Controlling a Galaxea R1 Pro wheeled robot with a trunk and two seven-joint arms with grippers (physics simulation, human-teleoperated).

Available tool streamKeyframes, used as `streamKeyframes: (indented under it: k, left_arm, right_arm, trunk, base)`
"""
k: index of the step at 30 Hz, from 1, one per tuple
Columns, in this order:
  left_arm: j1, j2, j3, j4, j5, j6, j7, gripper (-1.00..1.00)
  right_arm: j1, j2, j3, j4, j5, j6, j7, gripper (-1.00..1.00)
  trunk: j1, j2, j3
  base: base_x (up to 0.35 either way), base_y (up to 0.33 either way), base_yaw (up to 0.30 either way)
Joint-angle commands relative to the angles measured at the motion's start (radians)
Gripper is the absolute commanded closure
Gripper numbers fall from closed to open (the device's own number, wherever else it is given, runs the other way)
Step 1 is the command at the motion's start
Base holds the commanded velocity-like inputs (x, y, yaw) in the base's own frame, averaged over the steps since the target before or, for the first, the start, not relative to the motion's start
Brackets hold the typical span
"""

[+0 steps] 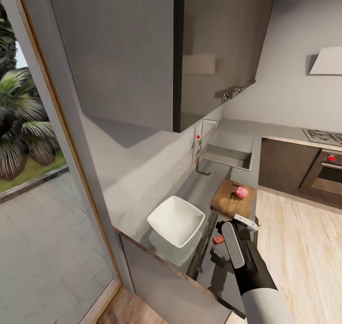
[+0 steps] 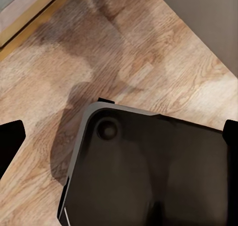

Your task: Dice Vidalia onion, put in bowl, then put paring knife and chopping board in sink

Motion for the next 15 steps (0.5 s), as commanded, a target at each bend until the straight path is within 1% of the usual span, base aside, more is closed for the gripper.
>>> streamKeyframes:
  k: [1, 15]
  left_arm:
    - [0.000, 0.000, 0.003, -0.001, 0.010, 0.001, -0.010, -1.00]
    - [0.000, 0.000, 0.003, 0.003, 0.010, 0.001, -0.010, -1.00]
  right_arm:
    - [-0.001, 0.001, -0.001, -0.001, -0.009, 0.002, -0.008, -1.00]
    - [-0.001, 0.001, -0.002, 0.022, -0.010, 0.002, -0.007, -1.00]
  trunk:
    - [0.001, -0.002, -0.003]
    - [0.001, -0.002, -0.022]
  base:
    - [0.000, 0.000, 0.000]
    - [0.000, 0.000, 0.000]
